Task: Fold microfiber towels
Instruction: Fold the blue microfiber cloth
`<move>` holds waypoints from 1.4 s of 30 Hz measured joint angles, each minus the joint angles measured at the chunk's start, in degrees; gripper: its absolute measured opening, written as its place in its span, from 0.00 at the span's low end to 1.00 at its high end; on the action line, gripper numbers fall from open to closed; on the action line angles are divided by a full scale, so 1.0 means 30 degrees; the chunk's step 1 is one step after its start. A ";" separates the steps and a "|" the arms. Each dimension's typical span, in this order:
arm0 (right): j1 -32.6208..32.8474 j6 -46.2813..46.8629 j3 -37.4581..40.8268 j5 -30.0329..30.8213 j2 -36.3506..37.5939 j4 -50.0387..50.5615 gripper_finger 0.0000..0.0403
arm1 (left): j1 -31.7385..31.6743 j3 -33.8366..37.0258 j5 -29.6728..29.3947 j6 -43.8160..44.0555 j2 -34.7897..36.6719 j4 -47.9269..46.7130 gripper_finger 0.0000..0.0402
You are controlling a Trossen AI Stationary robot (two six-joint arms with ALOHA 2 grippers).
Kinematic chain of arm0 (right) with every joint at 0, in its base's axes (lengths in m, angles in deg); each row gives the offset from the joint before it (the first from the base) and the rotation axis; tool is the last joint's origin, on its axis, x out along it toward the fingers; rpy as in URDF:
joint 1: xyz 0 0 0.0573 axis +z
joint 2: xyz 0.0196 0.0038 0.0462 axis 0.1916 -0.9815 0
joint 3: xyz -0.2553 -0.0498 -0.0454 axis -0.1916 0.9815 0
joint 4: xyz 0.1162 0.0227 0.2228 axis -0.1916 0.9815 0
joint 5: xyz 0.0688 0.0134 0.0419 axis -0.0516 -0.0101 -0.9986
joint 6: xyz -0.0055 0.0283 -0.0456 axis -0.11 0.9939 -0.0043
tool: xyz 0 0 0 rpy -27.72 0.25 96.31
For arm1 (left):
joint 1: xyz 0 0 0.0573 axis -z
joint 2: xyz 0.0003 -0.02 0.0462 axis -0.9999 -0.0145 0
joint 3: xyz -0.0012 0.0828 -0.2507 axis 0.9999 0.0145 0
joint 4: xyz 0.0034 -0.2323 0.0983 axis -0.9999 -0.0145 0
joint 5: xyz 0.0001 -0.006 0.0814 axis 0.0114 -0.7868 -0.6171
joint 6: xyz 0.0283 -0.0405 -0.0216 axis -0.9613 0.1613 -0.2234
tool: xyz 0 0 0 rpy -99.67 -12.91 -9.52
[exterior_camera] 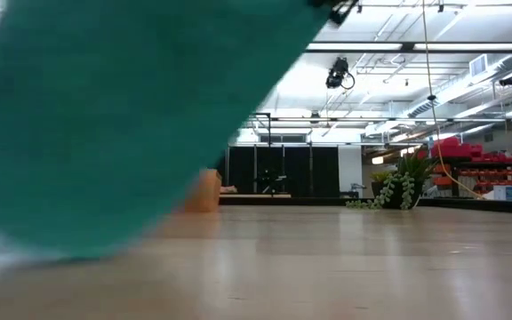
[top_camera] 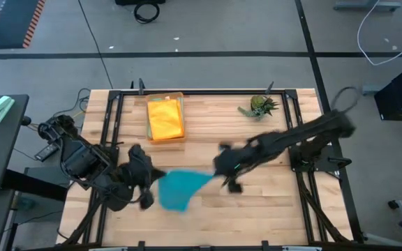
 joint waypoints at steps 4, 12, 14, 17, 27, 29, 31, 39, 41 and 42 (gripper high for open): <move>-0.0577 0.0416 0.0000 0.3003 0.4178 0.3379 0.00 | -0.0821 0.0000 -0.5422 0.0889 -0.0052 0.0740 0.02; -0.3433 -0.3898 -0.1395 0.5985 0.9339 0.6132 0.00 | -0.5584 -0.0007 -0.9048 -0.7441 -0.0153 0.6251 0.02; -0.4366 -0.4370 -0.3011 0.6008 0.9301 0.8317 0.00 | -0.6989 -0.0021 -0.8192 -0.9386 -0.0284 0.7605 0.01; -0.5296 -0.4681 -0.5690 0.5941 0.8555 1.1814 0.00 | -0.8711 0.0019 -0.5831 -1.0790 -0.0508 0.8310 0.02; 0.0911 0.5267 0.0222 0.2060 0.7234 1.2441 0.00 | -0.6544 0.7838 0.0266 -0.6954 -0.0758 1.2308 0.02; 0.3211 0.7887 0.3734 0.1433 0.7129 0.8118 0.00 | -0.5183 1.0807 0.0800 -0.5014 -0.0828 1.4990 0.01; 0.5209 1.0584 0.6926 0.0729 0.6587 0.3166 0.00 | -0.3882 1.3465 0.1000 -0.2670 -0.0903 1.7565 0.01; 0.8868 1.9847 1.2119 0.0307 0.1818 -1.0086 0.00 | -0.0821 2.0468 0.0643 0.6712 -0.0937 2.5281 0.02; 0.8932 2.0021 1.1569 -0.0167 0.1229 -1.0155 0.00 | -0.0656 2.1021 0.0488 0.7840 -0.0933 2.5819 0.01; 0.8899 1.9799 1.1286 -0.0298 0.1181 -1.0052 0.00 | -0.0663 2.1091 0.0450 0.8006 -0.0933 2.5775 0.01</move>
